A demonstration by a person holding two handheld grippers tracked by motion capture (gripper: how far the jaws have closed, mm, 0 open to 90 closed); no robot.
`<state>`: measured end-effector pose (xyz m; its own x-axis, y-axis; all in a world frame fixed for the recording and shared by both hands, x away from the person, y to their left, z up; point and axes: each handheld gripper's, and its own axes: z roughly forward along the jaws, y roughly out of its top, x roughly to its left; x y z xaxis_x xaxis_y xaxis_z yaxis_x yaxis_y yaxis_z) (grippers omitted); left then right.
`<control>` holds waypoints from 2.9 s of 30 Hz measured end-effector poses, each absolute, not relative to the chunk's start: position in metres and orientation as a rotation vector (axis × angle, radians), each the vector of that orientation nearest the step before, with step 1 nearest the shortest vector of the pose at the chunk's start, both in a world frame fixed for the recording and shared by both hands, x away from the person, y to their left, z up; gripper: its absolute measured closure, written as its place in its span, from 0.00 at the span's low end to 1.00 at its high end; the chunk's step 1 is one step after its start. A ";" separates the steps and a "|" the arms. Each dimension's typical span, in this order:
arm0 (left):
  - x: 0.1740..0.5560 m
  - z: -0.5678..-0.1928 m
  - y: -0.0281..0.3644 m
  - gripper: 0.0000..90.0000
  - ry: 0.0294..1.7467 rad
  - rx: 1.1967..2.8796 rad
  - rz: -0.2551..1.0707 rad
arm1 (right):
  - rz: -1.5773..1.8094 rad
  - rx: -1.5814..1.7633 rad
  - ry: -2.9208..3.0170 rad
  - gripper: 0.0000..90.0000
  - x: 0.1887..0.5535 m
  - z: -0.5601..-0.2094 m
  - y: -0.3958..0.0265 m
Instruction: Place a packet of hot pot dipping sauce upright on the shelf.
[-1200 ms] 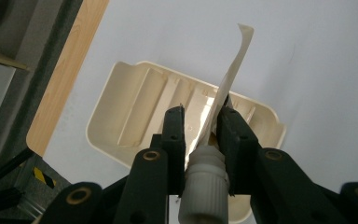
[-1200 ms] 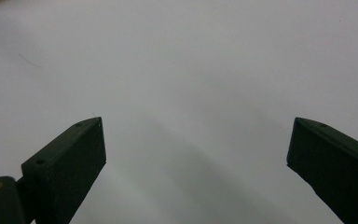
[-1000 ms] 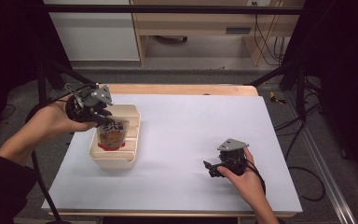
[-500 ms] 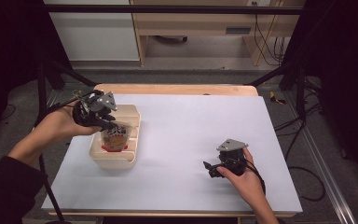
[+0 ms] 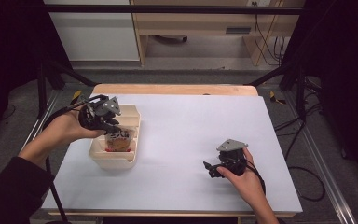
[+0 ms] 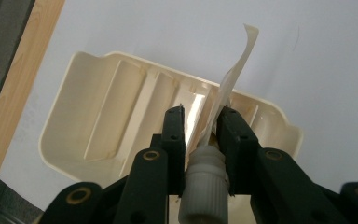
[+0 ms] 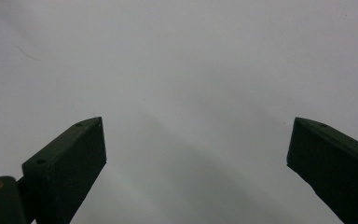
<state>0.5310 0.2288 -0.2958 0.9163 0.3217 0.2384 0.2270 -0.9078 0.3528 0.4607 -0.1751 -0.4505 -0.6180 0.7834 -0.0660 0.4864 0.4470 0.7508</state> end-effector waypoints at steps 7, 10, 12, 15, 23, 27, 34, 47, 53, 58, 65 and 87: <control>0.532 -0.299 0.230 0.81 0.406 2.754 0.413 | 0.999 1.071 2.298 0.06 0.461 -0.450 -0.175; 0.532 -0.300 0.230 0.81 0.403 2.752 0.410 | 0.998 1.071 2.299 0.06 0.461 -0.450 -0.175; 0.532 -0.300 0.230 0.81 0.405 2.751 0.410 | 0.998 1.069 2.299 0.06 0.461 -0.450 -0.175; 0.532 -0.302 0.231 0.81 0.399 2.745 0.402 | 0.996 1.069 2.301 0.06 0.461 -0.451 -0.175; 0.532 -0.305 0.232 0.81 0.402 2.745 0.398 | 0.997 1.066 2.302 0.06 0.461 -0.451 -0.175; 0.533 -0.305 0.231 0.81 0.390 2.752 0.397 | 0.996 1.066 2.303 0.06 0.461 -0.451 -0.175; 0.533 -0.307 0.231 0.81 0.386 2.755 0.393 | 0.996 1.064 2.302 0.06 0.461 -0.451 -0.175; 0.534 -0.310 0.235 0.81 0.404 2.752 0.385 | 0.997 1.063 2.303 0.06 0.461 -0.451 -0.174; 0.534 -0.310 0.238 0.81 0.401 2.758 0.381 | 0.993 1.062 2.308 0.06 0.461 -0.451 -0.175; 0.534 -0.311 0.241 0.81 0.407 2.756 0.373 | 0.992 1.060 2.311 0.06 0.461 -0.452 -0.175; 0.535 -0.313 0.246 0.81 0.423 2.760 0.365 | 0.990 1.059 2.309 0.06 0.461 -0.452 -0.174; 0.527 -0.311 0.244 0.13 0.500 2.682 0.488 | 0.986 1.063 2.317 0.06 0.461 -0.453 -0.174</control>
